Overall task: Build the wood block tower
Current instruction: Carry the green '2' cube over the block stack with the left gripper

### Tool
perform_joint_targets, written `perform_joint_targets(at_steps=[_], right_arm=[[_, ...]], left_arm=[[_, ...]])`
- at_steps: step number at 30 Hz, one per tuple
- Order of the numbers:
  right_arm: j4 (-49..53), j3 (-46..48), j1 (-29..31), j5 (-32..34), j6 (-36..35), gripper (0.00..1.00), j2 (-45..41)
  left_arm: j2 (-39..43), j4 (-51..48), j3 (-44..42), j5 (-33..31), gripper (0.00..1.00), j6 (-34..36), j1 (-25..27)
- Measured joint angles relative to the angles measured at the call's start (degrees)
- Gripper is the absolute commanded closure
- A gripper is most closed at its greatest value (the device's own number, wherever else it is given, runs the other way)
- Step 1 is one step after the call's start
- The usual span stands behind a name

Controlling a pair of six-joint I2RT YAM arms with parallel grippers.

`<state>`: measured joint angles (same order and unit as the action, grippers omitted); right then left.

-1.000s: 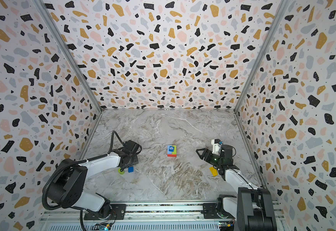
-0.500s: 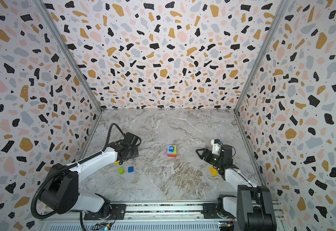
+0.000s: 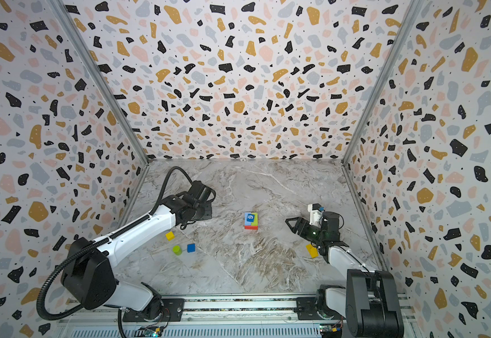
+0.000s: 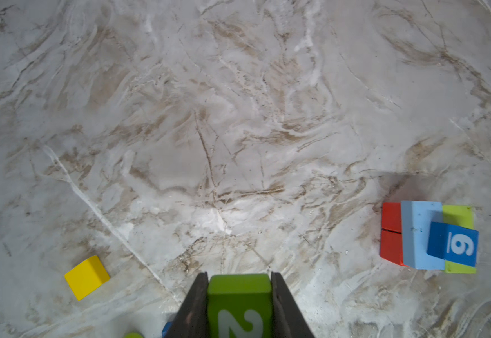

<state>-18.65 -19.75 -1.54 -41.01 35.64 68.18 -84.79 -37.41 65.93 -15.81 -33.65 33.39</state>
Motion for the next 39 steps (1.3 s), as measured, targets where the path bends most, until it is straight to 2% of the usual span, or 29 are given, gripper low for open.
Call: perform_joint_targets(at_steps=[9, 21, 39], right_arm=[[-0.63, 0.0, -0.07, -0.68, 0.24, 0.24, 0.02], [-1.03, 0.0, -0.39, -1.16, 0.37, 0.24, 0.02], [-1.11, 0.0, -0.5, -1.9, 0.57, 0.24, 0.02]], left_arm=[[-6.23, -2.45, 9.77, -1.33, 0.73, -0.63, 5.95], [-17.59, -5.31, 23.47, -2.25, 0.73, -1.64, 10.93], [-25.49, -5.92, 28.5, -1.09, 0.74, -3.5, 17.11]])
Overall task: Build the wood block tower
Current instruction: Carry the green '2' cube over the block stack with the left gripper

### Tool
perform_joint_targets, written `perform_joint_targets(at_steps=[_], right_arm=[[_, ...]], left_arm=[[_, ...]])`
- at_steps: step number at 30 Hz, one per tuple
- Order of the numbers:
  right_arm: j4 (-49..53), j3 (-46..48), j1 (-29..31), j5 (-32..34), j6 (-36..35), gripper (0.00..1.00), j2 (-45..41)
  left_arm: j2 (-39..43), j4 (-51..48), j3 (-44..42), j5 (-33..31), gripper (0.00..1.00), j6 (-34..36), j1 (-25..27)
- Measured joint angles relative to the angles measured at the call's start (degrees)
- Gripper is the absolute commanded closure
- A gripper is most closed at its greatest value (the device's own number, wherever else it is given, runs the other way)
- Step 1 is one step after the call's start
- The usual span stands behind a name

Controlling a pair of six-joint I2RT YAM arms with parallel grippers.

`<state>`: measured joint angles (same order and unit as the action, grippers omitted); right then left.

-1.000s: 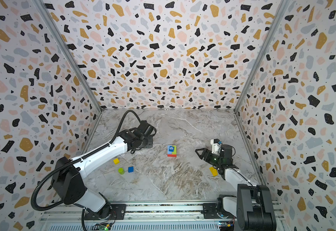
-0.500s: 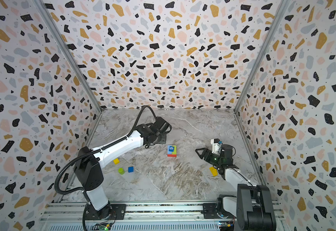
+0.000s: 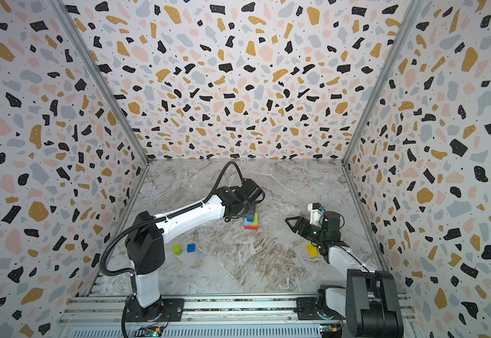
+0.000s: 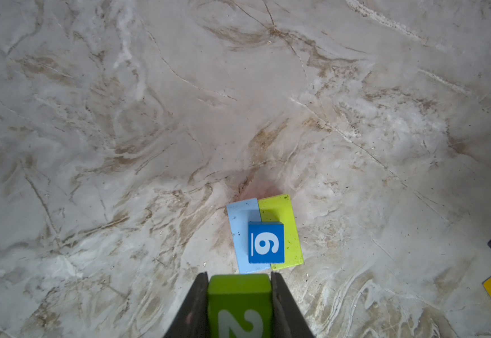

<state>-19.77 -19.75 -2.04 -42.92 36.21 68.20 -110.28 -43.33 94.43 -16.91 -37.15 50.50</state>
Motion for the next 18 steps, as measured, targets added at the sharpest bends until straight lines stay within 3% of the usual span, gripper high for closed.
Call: perform_joint_targets(at_steps=[18], right_arm=[[-0.15, 0.0, -0.13, -0.22, -0.02, 0.24, 0.0]], left_arm=[[-4.61, 1.53, 0.35, 1.55, 0.74, 0.52, 0.7]])
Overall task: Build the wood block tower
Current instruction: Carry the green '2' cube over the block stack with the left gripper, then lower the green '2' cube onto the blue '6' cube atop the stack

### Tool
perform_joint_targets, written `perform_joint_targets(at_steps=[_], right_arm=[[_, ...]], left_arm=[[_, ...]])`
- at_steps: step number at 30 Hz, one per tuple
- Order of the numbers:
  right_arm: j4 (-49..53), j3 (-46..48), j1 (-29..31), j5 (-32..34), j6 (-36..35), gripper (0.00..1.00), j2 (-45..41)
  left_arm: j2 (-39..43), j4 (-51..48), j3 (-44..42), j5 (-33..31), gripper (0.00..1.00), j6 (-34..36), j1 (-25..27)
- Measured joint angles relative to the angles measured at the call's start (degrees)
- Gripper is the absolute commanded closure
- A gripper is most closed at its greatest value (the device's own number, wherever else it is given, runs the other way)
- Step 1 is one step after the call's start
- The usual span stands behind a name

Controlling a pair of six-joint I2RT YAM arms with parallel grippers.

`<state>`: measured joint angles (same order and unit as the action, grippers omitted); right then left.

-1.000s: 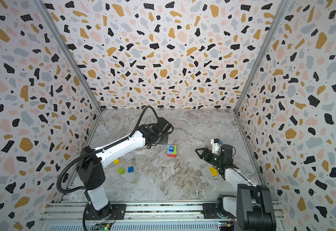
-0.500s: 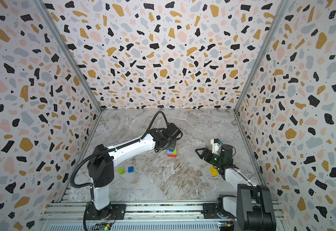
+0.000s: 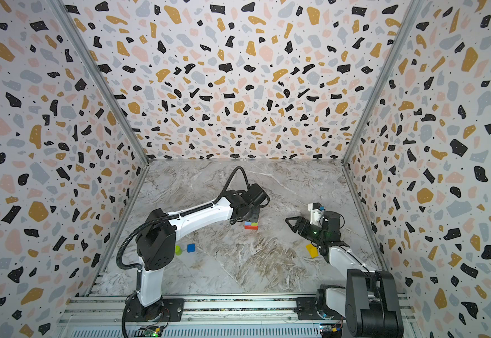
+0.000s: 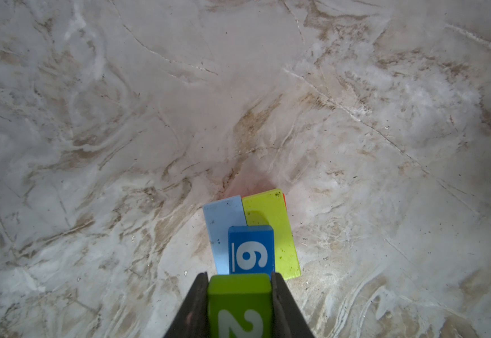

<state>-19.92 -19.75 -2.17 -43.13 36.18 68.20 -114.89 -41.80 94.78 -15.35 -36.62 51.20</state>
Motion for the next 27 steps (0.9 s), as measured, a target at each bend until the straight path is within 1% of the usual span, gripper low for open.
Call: perform_joint_targets(at_steps=[8, 27], right_arm=[[-0.2, 0.0, 0.0, -0.2, 0.02, 0.24, 0.0], [-0.22, 0.0, 0.0, -0.81, 0.42, 0.24, -0.02]], left_arm=[[-1.29, 0.37, 1.51, 0.13, 0.74, 0.42, 0.0], [-3.23, 0.68, 1.6, 0.09, 0.74, 1.03, 0.0]])
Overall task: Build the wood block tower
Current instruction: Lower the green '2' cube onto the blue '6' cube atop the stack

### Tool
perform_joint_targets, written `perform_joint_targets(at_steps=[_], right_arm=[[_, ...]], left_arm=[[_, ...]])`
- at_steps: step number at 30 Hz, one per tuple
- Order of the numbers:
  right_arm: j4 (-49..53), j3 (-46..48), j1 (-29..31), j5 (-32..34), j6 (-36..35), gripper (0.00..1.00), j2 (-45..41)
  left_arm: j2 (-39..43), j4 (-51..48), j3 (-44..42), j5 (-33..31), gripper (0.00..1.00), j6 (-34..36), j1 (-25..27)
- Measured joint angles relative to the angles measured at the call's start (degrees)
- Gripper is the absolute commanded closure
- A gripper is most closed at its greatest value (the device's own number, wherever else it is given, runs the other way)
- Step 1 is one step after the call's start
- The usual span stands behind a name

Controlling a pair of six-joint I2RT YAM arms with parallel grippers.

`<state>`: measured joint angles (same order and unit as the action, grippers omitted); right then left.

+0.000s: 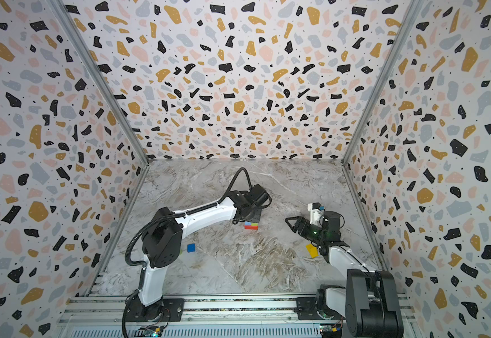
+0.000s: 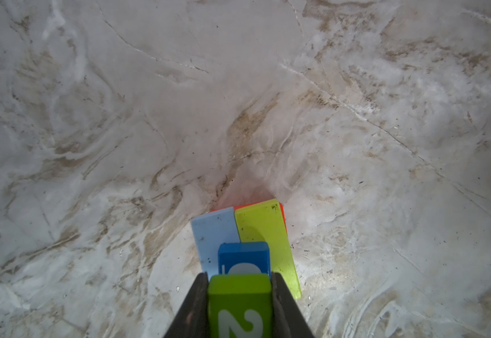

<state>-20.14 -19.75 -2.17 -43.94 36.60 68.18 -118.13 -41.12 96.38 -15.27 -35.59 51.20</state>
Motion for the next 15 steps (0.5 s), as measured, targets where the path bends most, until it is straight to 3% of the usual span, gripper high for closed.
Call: perform_joint_targets(at_steps=[15], right_arm=[[-0.02, 0.0, 0.0, -0.22, 0.22, 0.24, 0.02]], left_arm=[[-0.61, 0.22, 0.31, -0.02, 0.74, 0.04, 0.0]])
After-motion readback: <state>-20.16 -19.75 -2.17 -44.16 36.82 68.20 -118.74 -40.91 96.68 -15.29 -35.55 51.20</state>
